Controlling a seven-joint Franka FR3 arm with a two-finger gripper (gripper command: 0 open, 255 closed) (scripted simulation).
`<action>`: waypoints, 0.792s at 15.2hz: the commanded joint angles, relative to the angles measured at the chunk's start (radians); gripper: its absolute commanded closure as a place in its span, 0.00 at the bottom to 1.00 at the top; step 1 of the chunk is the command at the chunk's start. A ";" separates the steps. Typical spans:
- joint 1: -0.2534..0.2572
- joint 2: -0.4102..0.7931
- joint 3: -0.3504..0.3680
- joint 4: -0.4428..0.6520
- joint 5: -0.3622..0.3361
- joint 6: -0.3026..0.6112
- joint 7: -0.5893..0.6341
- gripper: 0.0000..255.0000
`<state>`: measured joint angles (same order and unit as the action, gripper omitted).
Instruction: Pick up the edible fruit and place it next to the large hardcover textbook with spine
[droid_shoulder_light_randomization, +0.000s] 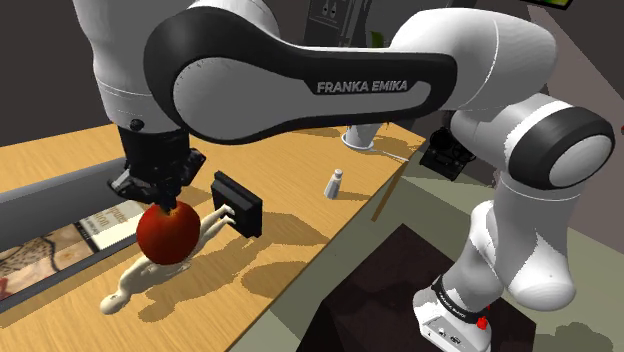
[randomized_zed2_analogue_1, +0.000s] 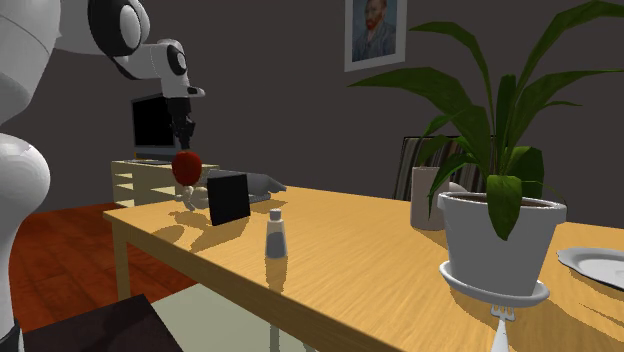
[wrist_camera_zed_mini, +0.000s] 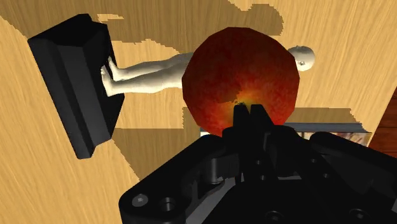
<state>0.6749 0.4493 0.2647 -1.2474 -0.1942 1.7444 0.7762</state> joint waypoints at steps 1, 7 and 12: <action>0.037 0.044 0.006 0.054 -0.015 -0.015 0.038 1.00; 0.073 0.094 0.008 0.066 -0.032 0.018 0.079 1.00; 0.066 0.091 0.007 -0.007 -0.033 0.087 0.087 1.00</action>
<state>0.7429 0.5423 0.2721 -1.2380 -0.2275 1.8165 0.8622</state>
